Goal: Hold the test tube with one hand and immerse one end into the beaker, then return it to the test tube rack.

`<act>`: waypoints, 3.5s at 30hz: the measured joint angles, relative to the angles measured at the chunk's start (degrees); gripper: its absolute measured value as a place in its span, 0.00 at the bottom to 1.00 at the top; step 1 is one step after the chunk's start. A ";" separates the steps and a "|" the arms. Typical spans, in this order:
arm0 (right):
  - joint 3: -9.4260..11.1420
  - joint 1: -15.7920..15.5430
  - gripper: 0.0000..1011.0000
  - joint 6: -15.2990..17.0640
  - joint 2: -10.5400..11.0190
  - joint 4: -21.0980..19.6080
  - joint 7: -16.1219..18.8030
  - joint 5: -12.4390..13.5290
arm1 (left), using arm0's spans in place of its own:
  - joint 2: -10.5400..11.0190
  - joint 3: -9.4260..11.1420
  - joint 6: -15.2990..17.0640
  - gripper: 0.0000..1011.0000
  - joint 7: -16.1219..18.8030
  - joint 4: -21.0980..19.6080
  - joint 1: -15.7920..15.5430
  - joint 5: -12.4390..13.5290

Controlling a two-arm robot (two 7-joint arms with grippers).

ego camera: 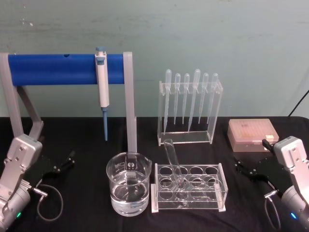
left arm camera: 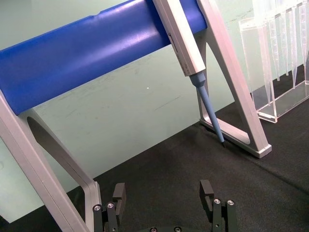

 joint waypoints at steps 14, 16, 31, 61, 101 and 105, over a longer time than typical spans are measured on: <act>0.99 -1.77 0.99 -0.12 1.10 -2.10 -0.15 -0.61 | 0.00 0.00 -0.01 0.99 0.00 0.00 0.00 0.00; 1.49 -2.88 0.99 -0.26 1.83 -3.39 -0.39 -0.99 | 0.00 0.00 0.00 0.99 0.00 0.00 0.00 0.00; 8.36 -16.59 0.99 1.48 12.53 -22.99 6.30 4.91 | 0.00 0.00 0.00 0.99 0.00 0.00 0.00 0.00; -4.22 8.61 0.99 26.25 -2.41 -17.64 25.07 6.94 | 0.00 0.00 0.00 0.99 0.00 0.00 0.00 0.00; -1.15 8.39 0.22 28.19 -5.15 -18.05 26.79 4.51 | 0.00 0.00 0.00 0.99 0.00 0.00 0.00 0.00; 0.67 7.19 0.22 27.69 -4.90 -19.64 25.95 5.88 | 0.00 0.00 0.00 0.99 0.00 0.00 0.00 0.00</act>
